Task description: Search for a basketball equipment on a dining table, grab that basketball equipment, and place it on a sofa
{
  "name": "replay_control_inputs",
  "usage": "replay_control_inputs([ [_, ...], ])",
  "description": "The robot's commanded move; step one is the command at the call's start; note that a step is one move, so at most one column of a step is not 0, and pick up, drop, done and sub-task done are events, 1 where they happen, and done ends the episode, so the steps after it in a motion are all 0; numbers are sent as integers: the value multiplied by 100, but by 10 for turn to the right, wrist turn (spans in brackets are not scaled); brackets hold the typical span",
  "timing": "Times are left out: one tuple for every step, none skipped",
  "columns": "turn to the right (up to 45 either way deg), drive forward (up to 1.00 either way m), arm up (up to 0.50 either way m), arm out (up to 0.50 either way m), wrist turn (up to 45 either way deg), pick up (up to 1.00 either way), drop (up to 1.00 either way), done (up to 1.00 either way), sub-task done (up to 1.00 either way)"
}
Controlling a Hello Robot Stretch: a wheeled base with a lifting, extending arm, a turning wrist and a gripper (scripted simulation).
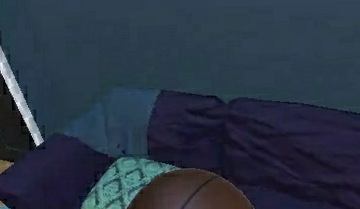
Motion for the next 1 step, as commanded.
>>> replay_control_inputs([
  [450,0,0,0,0,0,0,0,0],
])
